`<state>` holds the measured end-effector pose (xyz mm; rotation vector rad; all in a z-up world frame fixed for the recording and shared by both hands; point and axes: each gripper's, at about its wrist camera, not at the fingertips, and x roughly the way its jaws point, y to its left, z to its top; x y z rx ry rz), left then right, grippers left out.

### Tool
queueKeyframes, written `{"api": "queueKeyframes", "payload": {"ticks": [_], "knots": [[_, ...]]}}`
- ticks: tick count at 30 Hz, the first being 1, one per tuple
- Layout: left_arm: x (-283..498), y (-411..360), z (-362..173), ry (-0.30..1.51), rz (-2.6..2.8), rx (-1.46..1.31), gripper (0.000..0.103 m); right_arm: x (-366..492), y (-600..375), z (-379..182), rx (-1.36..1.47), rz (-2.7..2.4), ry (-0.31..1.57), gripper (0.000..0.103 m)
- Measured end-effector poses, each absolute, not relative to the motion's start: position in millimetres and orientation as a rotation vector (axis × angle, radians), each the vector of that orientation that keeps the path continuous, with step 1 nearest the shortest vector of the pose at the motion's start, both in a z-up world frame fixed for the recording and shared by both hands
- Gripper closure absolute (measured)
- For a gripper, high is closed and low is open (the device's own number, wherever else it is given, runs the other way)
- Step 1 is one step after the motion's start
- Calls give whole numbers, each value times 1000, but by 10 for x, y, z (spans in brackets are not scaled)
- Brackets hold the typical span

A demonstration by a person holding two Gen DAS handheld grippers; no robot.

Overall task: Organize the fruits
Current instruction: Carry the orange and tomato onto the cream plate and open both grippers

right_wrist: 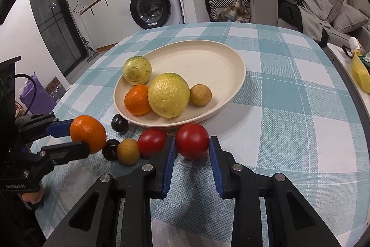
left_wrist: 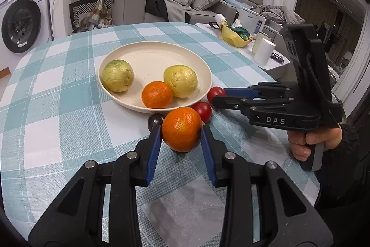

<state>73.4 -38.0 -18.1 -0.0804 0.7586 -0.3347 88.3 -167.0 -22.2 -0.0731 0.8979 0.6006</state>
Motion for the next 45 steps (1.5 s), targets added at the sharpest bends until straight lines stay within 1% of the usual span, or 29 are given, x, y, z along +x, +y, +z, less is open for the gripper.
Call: {"api": "queueKeyframes", "payload": {"ticks": [15, 18, 21, 27, 34, 45], "knots": [[780, -160, -111, 705, -255, -129, 72, 820, -1724, -54, -60, 588, 836, 73], [809, -133, -108, 696, -238, -129, 72, 831, -1741, -21, -46, 584, 821, 75], [862, -98, -127, 701, -226, -141, 72, 830, -1746, 5, -40, 578, 807, 75], [903, -74, -169, 712, -216, -148, 72, 883, -1734, -65, -47, 568, 841, 75], [920, -72, -180, 712, -214, -145, 72, 907, -1687, -153, -51, 579, 880, 68], [925, -71, -192, 715, -210, -148, 72, 944, -1619, -265, -73, 565, 921, 68]]}}
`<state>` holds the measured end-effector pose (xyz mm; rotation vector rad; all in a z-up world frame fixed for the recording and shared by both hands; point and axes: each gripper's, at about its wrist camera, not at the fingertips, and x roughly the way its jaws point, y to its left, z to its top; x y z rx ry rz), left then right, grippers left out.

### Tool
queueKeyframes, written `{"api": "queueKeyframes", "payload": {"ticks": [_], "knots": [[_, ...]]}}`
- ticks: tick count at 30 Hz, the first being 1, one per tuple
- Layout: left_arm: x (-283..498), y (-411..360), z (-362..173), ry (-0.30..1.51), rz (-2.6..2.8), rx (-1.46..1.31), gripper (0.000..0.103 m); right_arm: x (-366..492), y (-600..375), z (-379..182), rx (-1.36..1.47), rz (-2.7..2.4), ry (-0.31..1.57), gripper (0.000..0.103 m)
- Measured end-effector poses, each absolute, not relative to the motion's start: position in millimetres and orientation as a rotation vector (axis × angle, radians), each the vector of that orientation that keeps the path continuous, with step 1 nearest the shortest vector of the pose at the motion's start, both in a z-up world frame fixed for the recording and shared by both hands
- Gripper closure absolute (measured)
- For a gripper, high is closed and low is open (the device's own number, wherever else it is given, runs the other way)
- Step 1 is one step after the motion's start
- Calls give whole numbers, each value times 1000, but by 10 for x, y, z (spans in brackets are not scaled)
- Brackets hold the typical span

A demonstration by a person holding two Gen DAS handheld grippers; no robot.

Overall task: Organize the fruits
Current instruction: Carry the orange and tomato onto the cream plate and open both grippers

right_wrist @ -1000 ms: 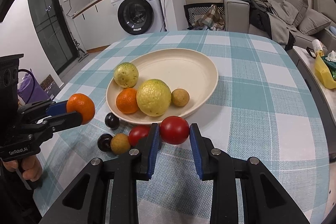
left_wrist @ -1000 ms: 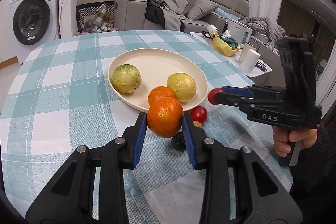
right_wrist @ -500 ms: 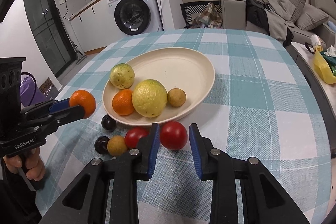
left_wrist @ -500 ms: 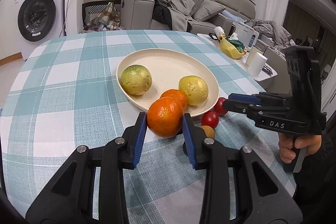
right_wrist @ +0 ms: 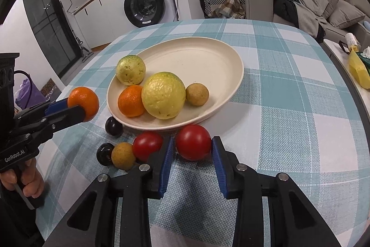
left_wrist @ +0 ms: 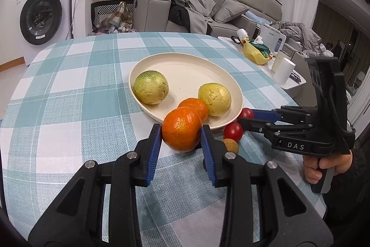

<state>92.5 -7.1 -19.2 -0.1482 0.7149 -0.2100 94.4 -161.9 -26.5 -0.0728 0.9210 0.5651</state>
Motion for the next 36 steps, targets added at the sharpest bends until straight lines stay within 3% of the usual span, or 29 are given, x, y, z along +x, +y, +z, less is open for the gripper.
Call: {"api": "queueKeyframes", "payload": {"ticks": [4, 36], "knots": [[932, -74, -197, 709, -207, -147, 72, 917, -1597, -255, -87, 570, 911, 72], [1376, -27, -173, 650, -141, -109, 72, 955, -1632, 139, 43, 544, 722, 72]]}}
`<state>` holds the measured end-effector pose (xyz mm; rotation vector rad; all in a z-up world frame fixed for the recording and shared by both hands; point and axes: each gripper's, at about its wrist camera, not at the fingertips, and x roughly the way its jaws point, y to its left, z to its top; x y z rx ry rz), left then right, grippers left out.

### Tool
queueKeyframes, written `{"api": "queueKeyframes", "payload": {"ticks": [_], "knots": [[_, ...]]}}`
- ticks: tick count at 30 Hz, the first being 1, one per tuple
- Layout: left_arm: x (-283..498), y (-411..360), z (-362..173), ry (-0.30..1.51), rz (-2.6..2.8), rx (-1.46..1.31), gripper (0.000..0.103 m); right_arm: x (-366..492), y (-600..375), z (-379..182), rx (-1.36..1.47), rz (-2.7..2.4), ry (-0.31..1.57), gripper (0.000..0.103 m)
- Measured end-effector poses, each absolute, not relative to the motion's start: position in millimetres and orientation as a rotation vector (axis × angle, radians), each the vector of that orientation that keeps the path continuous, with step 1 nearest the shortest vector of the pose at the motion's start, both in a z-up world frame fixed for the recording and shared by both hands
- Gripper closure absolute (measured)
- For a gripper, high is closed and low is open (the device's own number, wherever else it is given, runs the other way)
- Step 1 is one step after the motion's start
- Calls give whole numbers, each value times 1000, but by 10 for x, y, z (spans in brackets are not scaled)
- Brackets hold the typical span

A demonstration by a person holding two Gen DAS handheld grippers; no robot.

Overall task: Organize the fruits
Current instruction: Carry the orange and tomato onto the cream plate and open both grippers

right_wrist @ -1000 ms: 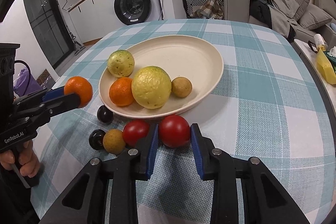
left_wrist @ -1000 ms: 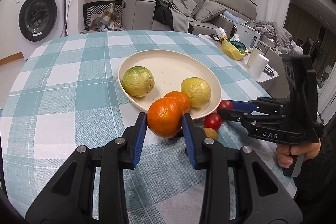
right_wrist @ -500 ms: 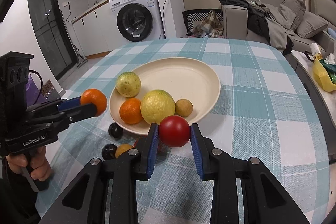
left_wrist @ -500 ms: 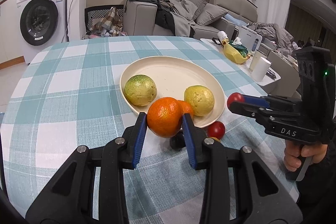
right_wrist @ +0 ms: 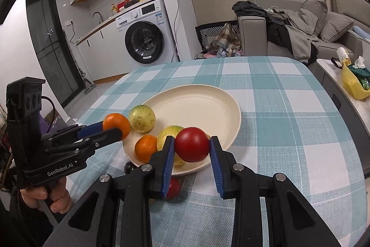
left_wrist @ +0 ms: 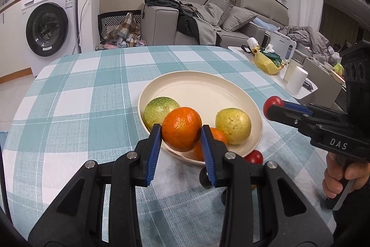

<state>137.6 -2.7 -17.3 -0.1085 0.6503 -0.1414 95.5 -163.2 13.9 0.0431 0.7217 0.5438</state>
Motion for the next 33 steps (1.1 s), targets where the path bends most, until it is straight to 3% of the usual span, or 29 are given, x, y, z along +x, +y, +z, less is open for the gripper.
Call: {"api": "queueKeyframes", "payload": {"ticks": [33], "knots": [[1778, -279, -227, 640, -164, -69, 72, 1337, -1558, -66, 107, 463, 780, 72]]}}
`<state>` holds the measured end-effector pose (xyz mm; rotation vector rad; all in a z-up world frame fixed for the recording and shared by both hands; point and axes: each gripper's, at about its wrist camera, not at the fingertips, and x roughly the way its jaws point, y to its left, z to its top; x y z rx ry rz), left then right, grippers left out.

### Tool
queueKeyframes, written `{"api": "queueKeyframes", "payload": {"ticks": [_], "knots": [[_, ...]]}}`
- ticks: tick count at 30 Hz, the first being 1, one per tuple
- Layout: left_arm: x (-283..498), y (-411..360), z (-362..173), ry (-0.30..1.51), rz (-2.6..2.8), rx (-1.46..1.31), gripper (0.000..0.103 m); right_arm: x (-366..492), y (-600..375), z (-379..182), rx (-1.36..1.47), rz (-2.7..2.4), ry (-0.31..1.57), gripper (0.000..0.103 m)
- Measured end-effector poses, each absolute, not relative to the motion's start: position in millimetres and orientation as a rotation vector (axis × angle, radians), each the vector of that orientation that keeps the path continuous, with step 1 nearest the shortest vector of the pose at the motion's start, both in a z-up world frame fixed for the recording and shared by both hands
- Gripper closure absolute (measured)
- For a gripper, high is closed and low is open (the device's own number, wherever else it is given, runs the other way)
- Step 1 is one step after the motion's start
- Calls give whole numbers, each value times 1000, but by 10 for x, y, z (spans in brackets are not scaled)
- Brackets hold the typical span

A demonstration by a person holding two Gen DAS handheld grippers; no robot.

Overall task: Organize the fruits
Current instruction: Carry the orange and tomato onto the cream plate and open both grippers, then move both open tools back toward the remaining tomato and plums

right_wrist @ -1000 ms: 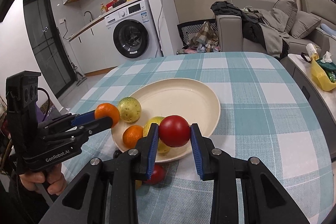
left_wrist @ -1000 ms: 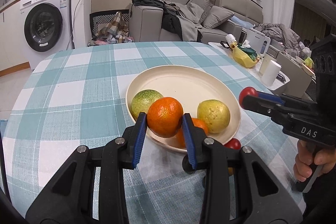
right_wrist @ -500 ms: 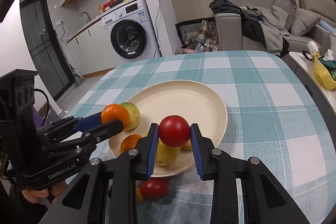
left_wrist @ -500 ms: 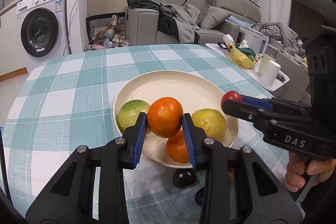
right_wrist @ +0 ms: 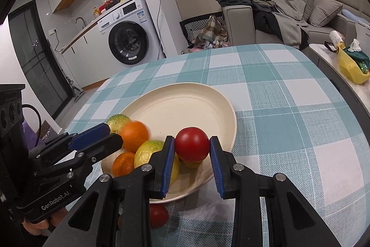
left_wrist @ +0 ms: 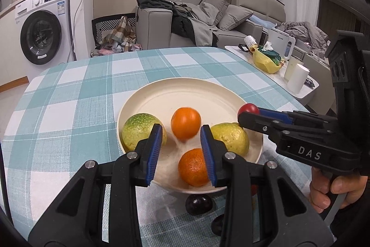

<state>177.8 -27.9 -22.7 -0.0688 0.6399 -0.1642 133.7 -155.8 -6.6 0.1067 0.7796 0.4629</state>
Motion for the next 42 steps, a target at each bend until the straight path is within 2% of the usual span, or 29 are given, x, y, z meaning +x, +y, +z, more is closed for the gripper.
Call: {"api": "queueKeyframes", "payload": {"ticks": [9, 13, 15, 17, 23, 25, 27, 30, 33, 34, 42], "knots": [[1779, -243, -240, 654, -153, -82, 72, 1359, -1575, -101, 108, 440, 794, 71], [1695, -186, -211, 652, -140, -86, 71, 1348, -1593, -91, 121, 452, 799, 61], [1643, -155, -190, 654, -127, -87, 66, 1321, -1626, -62, 136, 466, 784, 58], [1582, -112, -174, 655, -111, -92, 51, 1303, -1651, -28, 131, 462, 785, 58], [1381, 11, -105, 644, -99, -124, 22, 1221, -1741, 22, 107, 456, 786, 47], [1306, 43, -84, 637, -96, -131, 21, 1196, -1769, 19, 102, 460, 795, 29], [1243, 67, -70, 638, -90, -131, 19, 1159, -1812, 23, 116, 473, 801, 17], [1169, 82, -54, 645, -87, -134, 16, 1102, -1852, 40, 114, 490, 807, 14], [1118, 73, -47, 651, -87, -141, 8, 1037, -1845, 54, 94, 506, 811, 1], [1092, 70, -43, 645, -84, -141, 1, 1012, -1841, 54, 92, 518, 809, 0], [1055, 30, -72, 661, -78, -126, 1, 871, -1690, 45, 25, 587, 814, 0]]}}
